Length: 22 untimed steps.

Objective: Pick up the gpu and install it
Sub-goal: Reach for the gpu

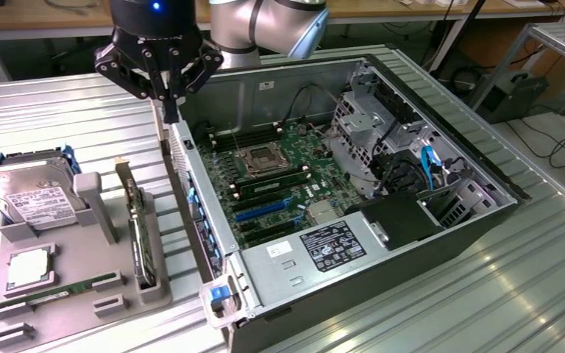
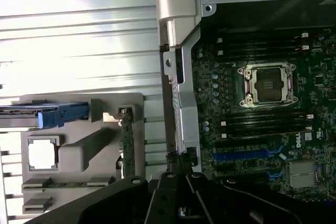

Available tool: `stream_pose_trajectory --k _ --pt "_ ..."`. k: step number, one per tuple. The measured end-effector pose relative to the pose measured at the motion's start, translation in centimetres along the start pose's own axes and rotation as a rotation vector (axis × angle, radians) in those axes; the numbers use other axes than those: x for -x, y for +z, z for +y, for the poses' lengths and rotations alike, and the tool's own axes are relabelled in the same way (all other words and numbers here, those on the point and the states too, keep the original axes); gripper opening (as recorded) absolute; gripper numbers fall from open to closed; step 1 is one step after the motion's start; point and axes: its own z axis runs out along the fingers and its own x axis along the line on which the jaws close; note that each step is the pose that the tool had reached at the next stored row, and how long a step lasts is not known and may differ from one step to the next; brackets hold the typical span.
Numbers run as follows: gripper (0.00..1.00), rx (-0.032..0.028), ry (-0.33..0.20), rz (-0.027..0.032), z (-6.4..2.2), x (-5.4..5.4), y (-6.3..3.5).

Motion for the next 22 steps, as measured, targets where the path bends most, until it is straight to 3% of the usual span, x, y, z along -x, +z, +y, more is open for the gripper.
stream_pose_trajectory --k 22 --pt "0.11 0.0 0.0 0.0001 -0.1 -1.3 -0.02"
